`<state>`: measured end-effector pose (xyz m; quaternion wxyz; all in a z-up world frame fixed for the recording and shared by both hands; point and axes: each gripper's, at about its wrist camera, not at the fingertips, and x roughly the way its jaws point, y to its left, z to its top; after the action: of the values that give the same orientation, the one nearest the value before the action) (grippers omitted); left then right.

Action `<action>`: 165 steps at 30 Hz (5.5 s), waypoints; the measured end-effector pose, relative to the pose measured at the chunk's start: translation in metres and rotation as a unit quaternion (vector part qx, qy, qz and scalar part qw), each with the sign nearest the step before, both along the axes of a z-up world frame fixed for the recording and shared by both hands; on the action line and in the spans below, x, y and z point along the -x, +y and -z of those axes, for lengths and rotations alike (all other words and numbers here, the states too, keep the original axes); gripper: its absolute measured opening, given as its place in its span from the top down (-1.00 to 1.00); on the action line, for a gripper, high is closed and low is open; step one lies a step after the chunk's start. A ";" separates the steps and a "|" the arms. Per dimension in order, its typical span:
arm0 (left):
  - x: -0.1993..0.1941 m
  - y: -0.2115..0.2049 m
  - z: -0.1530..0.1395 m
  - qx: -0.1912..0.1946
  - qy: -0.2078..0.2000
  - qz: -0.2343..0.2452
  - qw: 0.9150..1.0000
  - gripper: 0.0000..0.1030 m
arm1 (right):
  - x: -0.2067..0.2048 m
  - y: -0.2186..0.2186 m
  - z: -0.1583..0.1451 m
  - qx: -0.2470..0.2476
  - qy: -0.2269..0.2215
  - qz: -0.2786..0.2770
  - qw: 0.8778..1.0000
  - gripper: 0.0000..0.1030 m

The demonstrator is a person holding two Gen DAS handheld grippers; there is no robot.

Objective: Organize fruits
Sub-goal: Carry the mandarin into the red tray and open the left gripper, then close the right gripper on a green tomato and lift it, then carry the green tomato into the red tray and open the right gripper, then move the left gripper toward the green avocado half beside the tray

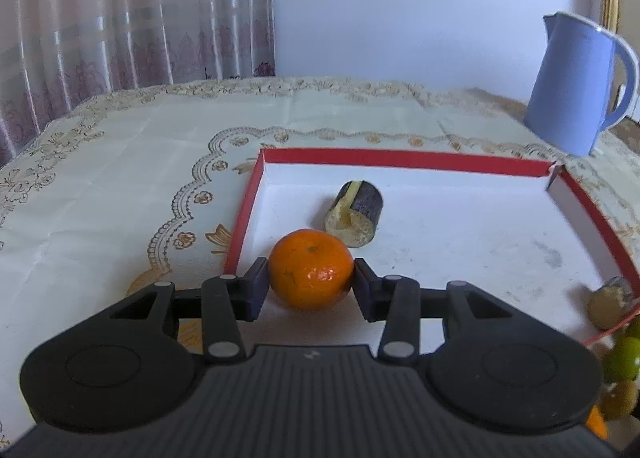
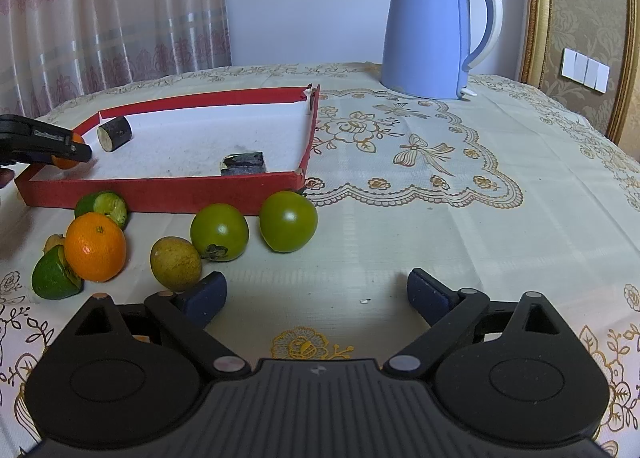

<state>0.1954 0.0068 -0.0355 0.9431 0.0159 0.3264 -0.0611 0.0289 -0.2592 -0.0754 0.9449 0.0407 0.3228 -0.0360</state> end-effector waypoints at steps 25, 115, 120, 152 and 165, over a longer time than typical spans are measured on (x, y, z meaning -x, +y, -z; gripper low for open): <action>0.089 0.020 -0.009 0.010 -0.072 -0.006 0.997 -0.95 | -0.001 0.000 0.000 0.000 0.000 0.000 1.000 -0.93; 0.109 0.030 0.024 -0.010 -0.003 0.006 1.000 -1.00 | -0.099 0.073 -0.036 0.071 -0.045 -0.096 0.992 -0.32; 0.109 0.030 0.024 -0.010 -0.003 0.006 1.000 -1.00 | -0.046 0.043 -0.043 0.048 -0.086 -0.062 0.993 -0.33; 0.150 0.016 -0.007 0.071 -0.041 0.104 0.991 -1.00 | -0.025 -0.018 0.002 0.002 0.002 0.054 0.999 -0.86; 0.163 -0.040 0.005 0.028 -0.013 0.191 0.981 -0.78 | -0.025 -0.018 0.002 0.001 0.002 0.053 0.999 -0.88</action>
<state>0.0322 -0.0331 -0.0408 0.9183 0.0526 0.3034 -0.2489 0.0538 -0.2769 -0.0771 0.9411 0.0567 0.3220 -0.0862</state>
